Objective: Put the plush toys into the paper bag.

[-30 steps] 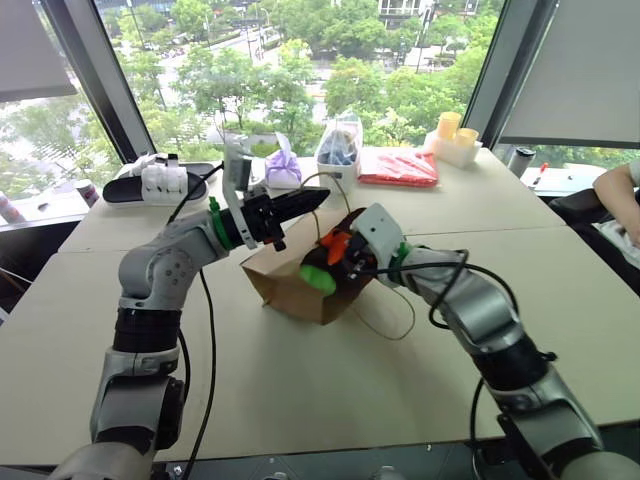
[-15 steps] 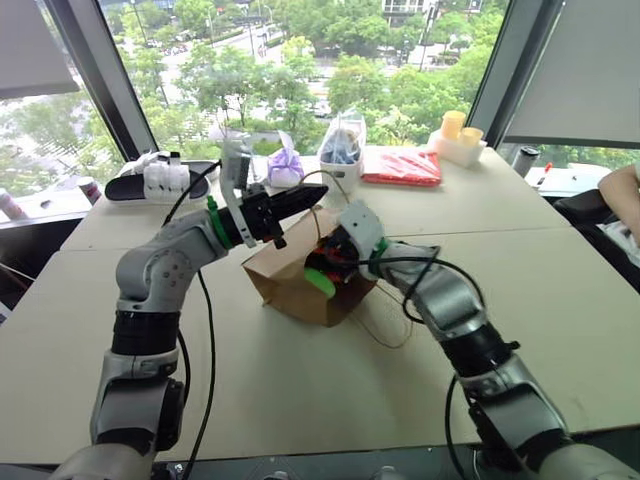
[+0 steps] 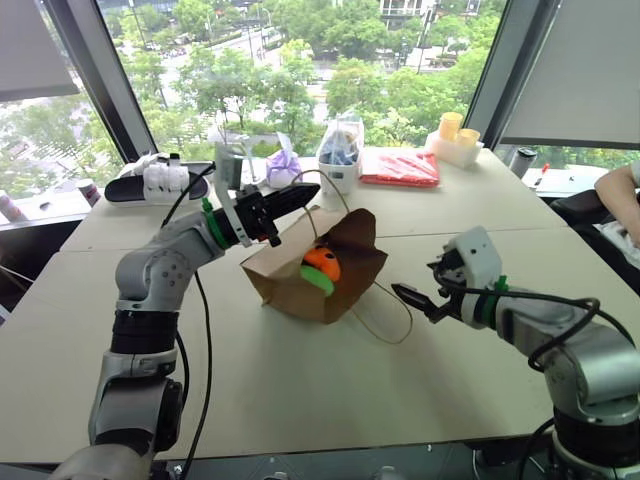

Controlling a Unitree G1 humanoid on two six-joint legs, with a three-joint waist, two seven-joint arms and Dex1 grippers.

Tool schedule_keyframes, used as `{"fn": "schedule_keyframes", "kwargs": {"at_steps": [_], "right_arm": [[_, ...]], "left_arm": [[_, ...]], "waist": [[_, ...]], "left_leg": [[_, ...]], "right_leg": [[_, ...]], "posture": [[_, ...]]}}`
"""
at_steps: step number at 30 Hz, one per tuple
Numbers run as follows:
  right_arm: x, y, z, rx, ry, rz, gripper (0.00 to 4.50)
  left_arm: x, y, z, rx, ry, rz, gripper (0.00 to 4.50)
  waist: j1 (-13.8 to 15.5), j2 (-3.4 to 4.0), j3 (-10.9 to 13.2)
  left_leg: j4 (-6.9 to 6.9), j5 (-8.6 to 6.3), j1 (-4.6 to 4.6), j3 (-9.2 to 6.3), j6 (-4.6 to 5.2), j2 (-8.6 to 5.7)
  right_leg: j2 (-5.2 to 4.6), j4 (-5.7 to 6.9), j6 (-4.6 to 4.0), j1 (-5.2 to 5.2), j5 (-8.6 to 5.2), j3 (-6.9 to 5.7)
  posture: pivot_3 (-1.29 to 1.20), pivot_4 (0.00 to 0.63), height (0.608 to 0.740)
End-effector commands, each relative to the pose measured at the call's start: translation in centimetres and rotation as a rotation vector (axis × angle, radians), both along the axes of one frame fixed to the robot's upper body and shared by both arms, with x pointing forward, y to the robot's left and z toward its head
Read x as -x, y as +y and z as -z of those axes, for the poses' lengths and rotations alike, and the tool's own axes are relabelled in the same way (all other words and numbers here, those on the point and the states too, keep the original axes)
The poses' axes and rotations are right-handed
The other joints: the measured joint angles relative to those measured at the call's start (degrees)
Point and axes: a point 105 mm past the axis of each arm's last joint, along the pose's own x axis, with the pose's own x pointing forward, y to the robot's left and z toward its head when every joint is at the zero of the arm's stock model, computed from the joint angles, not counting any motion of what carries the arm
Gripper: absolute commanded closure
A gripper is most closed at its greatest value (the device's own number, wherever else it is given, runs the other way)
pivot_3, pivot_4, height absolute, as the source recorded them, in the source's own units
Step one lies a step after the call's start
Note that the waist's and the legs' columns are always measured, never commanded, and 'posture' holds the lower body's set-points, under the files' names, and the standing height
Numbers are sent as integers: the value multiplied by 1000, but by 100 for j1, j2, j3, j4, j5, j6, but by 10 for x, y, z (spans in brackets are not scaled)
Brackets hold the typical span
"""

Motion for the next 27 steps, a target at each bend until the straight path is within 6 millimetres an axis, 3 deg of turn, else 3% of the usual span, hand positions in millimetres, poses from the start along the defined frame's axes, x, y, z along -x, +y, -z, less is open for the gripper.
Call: {"fn": "schedule_keyframes", "kwargs": {"at_steps": [1, 5, 9, 18, 19, 23, 27], "right_arm": [[1, 9, 22, -10, 36, -3, 65], [-5, 11, 39, 27, 60, -3, 65], [-16, 11, 38, 56, 27, 10, 65], [-19, 15, 26, 24, 2, -10, 4452], [-19, 15, 23, 20, -4, -9, 4452], [-23, 9, -10, -119, -46, 12, 4452], [-28, 0, -76, -375, -121, 2, 4452]], "left_arm": [[4, 4, -19, 15, -77, -12, 4500], [4, 5, -22, 15, -83, -15, 4500], [5, 6, -23, 12, -87, -21, 4500], [5, 7, -22, 12, -86, -25, 4500], [5, 7, -23, 13, -85, -25, 4500], [6, 9, -24, 22, -83, -26, 4500], [3, 16, -33, 80, -76, -62, 4500]], "waist": [[-7, 0, 0], [-23, 0, 0], [-28, 0, 0], [-18, 0, 0], [-19, 0, 0], [-24, 0, 0], [-37, 1, 1]], "left_leg": [[-1, 3, -1, 1, -4, -1], [2, 4, 0, 1, -7, 0], [0, 5, 3, 1, -8, 1], [0, 7, 2, 1, -12, 1], [0, 7, 2, 1, -12, 1], [0, 6, 2, 0, -11, 1], [-2, 6, 2, 0, -11, 5]], "right_leg": [[-1, -1, 0, 0, 0, 0], [-1, -2, 0, -4, 0, 6], [1, -1, 1, -3, 0, 5], [0, -2, 0, -2, 0, 5], [0, -2, 0, -2, 0, 5], [0, -2, 0, -2, 0, 5], [1, -1, 0, -4, 0, 6]], "posture": [[0, 150, 740], [0, 150, 740], [0, 150, 740], [0, 150, 740], [0, 150, 740], [0, 150, 740], [0, 150, 740]]}}
